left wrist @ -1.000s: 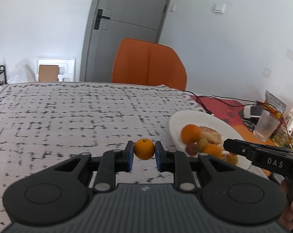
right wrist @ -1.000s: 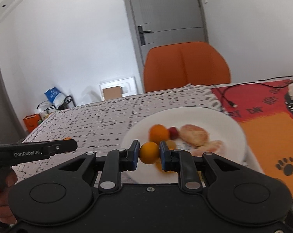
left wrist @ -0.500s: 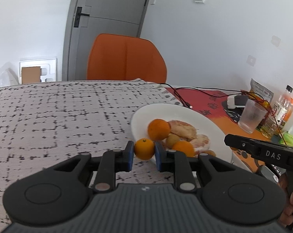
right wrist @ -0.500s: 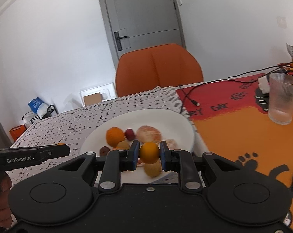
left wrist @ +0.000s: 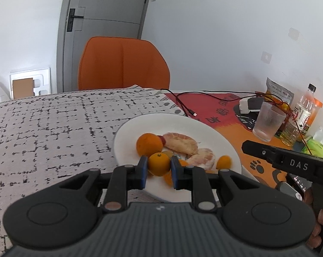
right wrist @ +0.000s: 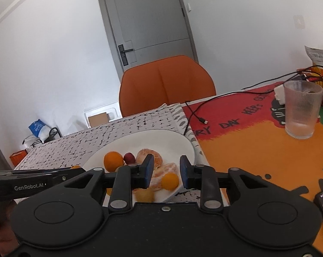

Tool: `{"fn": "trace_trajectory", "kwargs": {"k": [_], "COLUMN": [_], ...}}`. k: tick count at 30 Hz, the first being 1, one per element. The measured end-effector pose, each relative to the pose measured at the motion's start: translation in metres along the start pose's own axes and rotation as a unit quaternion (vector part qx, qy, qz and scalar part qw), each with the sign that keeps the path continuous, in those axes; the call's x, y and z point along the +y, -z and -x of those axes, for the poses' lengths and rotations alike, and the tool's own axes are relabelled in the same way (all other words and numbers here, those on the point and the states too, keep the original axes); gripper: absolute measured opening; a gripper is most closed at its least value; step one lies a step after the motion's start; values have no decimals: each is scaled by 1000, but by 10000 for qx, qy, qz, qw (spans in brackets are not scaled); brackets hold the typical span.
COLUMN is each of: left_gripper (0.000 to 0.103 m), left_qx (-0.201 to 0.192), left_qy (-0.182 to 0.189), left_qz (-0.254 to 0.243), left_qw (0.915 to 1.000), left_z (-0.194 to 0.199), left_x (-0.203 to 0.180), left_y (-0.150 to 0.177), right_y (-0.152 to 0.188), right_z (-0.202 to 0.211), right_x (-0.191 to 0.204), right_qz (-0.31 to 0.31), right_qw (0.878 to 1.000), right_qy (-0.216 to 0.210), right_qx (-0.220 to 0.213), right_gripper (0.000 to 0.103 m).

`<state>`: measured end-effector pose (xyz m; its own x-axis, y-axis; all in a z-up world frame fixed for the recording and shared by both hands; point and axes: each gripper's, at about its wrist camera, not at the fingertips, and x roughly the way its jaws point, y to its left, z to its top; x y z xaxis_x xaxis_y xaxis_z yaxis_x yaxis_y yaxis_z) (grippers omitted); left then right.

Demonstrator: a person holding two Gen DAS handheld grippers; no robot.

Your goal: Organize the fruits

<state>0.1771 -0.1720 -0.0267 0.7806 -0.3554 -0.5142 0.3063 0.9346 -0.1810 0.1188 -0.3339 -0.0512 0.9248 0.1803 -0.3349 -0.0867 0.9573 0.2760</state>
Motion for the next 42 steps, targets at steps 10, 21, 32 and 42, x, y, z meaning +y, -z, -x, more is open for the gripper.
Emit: {"fn": "trace_trajectory", "kwargs": {"k": [10, 21, 32, 42], "left_gripper": [25, 46, 85, 100], "left_qx": [-57, -165, -301, -282], "left_qy": [-64, -456, -900, -1323], "left_qz": [-12, 209, 325, 236], "left_qw": [10000, 9986, 9950, 9905], "left_z": [5, 30, 66, 104], "left_x": [-3, 25, 42, 49], "left_y": [-3, 0, 12, 24], "right_y": [7, 10, 16, 20], "right_z": [6, 6, 17, 35], "right_x": [-5, 16, 41, 66], "right_qz": [-151, -11, 105, 227], "right_qw": [9998, 9999, 9991, 9975], "right_qy": [65, -114, -342, -649], "right_qx": [63, 128, 214, 174], "right_gripper": [30, 41, 61, 90]}}
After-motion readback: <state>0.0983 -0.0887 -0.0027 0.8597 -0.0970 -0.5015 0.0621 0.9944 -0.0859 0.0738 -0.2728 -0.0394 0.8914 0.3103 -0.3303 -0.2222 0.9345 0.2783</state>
